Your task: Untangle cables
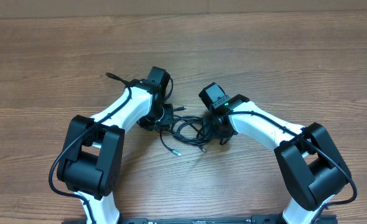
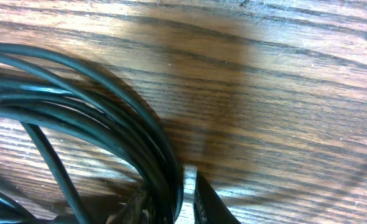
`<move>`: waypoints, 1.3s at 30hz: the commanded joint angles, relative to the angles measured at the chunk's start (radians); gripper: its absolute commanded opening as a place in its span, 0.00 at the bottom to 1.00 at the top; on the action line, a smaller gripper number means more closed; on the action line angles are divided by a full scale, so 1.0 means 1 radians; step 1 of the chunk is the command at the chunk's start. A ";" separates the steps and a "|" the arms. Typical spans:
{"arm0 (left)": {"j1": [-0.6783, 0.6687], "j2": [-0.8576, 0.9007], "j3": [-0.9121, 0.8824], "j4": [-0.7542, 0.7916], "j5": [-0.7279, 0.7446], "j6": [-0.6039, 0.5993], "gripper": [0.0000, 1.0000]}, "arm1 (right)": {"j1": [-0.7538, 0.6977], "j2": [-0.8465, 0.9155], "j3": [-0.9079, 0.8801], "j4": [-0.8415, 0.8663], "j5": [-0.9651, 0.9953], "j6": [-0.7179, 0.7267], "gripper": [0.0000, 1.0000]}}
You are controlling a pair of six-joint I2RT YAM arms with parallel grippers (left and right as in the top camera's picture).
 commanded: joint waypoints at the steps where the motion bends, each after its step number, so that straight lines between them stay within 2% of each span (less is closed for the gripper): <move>1: 0.002 0.050 -0.076 -0.013 -0.164 -0.055 0.20 | -0.012 0.053 -0.051 -0.002 0.040 0.001 0.15; 7: 0.002 0.050 -0.121 -0.013 -0.241 -0.093 0.14 | -0.012 0.053 -0.052 -0.003 0.043 0.001 0.15; 23: 0.029 0.050 -0.168 -0.026 -0.388 -0.102 0.15 | -0.012 0.053 -0.060 0.005 0.043 0.001 0.15; 32: 0.162 0.050 -0.168 -0.049 -0.399 -0.101 0.25 | -0.012 0.053 -0.066 0.006 0.043 0.005 0.15; 39: 0.267 0.050 -0.168 -0.056 -0.337 -0.098 0.38 | -0.012 0.053 -0.067 0.006 0.043 0.005 0.15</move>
